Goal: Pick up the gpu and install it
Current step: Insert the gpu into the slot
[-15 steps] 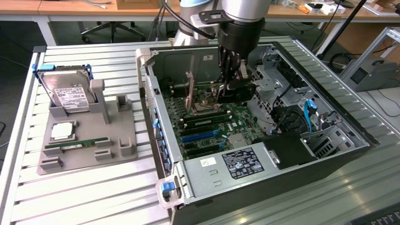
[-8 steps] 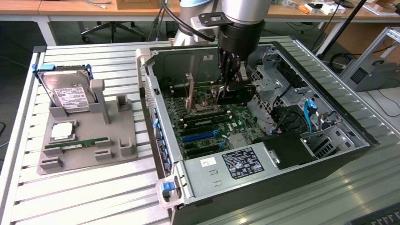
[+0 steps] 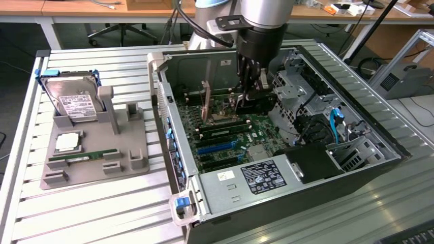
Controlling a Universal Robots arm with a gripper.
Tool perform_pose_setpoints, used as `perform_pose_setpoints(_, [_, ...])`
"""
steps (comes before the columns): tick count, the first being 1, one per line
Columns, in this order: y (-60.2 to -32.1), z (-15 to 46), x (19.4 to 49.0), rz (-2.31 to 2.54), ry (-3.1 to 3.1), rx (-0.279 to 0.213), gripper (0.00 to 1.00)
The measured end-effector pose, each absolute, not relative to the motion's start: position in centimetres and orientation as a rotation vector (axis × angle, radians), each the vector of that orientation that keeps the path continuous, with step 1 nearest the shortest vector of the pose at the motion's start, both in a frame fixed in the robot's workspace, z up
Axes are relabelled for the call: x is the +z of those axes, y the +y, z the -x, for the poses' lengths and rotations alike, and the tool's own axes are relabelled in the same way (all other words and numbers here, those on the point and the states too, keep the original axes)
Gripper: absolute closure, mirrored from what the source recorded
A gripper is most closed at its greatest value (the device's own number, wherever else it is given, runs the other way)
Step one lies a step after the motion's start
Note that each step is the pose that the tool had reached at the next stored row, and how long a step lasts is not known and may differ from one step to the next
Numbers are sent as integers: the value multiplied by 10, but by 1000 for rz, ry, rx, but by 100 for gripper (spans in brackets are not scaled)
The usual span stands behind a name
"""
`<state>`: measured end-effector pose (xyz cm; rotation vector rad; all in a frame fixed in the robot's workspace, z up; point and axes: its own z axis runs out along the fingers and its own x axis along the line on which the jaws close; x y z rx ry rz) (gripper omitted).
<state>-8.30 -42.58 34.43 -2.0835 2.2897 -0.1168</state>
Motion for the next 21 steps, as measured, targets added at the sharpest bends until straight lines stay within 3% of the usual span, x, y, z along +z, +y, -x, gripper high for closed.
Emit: perform_pose_setpoints(21, [-436,83,326,2086,2287,-117,73])
